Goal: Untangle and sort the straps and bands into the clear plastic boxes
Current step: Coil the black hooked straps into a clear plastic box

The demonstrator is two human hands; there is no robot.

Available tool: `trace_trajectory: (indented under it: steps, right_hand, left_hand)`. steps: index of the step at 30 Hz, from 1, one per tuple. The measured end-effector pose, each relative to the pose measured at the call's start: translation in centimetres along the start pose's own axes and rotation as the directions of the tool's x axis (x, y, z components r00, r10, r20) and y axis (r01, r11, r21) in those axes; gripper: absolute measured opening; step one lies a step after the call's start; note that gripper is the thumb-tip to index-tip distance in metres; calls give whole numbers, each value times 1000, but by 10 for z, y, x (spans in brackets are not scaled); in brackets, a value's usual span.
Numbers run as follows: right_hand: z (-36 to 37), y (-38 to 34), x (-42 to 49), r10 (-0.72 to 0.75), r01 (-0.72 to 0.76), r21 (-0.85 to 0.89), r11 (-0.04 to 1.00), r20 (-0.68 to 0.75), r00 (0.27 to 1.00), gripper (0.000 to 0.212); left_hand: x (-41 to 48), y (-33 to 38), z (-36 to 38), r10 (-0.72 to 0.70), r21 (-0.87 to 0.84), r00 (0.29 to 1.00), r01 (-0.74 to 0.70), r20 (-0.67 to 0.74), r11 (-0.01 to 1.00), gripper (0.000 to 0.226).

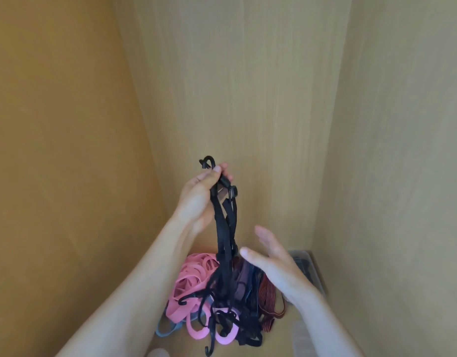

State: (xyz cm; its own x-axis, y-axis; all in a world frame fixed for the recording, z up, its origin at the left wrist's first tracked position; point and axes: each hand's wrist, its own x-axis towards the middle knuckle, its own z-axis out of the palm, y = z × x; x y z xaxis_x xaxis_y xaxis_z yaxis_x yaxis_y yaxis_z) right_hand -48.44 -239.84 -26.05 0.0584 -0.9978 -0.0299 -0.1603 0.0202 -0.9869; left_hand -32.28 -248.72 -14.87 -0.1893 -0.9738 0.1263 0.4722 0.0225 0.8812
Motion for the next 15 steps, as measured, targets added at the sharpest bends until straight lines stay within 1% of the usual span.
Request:
trace_trajectory:
  steps: [1,2,3,4,6,9,10,11,13,14,15]
  right_hand:
    - [3,-15,5,-42,42,33,999,6,999,102]
    - [6,-30,11,-73,71,90,993,11,997,99]
    - [9,-42,17,-88,84,149,985,18,996,90]
    - [13,-53,22,-99,92,197,976,28,995,75]
    - [21,-63,30,-115,102,229,968,44,992,44]
    - [30,-61,31,-118,94,263,960,76,990,15]
    - [32,-60,30,-112,94,251,963,56,992,13]
    - [34,-60,29,-96,89,224,971,24,995,17]
    - [31,-60,30,-73,79,137,988,-46,996,23]
    - [28,-60,31,-76,81,81,993,-61,995,25]
    - [24,-61,31,-84,86,31,996,-61,995,25]
  left_hand:
    - [-2,-2,4,-14,-14,1000,15,17,1000,20]
    - [-5,-4,7,-26,-23,999,27,37,999,20]
    - [-7,-6,10,-37,-28,998,38,56,999,20]
    - [-9,-8,13,-47,-30,996,49,70,998,20]
    - [-13,-10,15,-60,-27,995,62,80,998,20]
    - [-15,-8,10,-44,3,997,44,67,999,19]
    - [-15,-6,5,-38,18,997,37,63,999,18]
    - [-16,-5,0,-36,53,998,33,56,998,16]
    - [-17,-3,-13,-54,190,998,45,41,981,15]
    - [-19,-2,-19,-75,258,996,60,50,964,17]
    - [-21,-2,-25,-109,290,992,85,70,953,22]
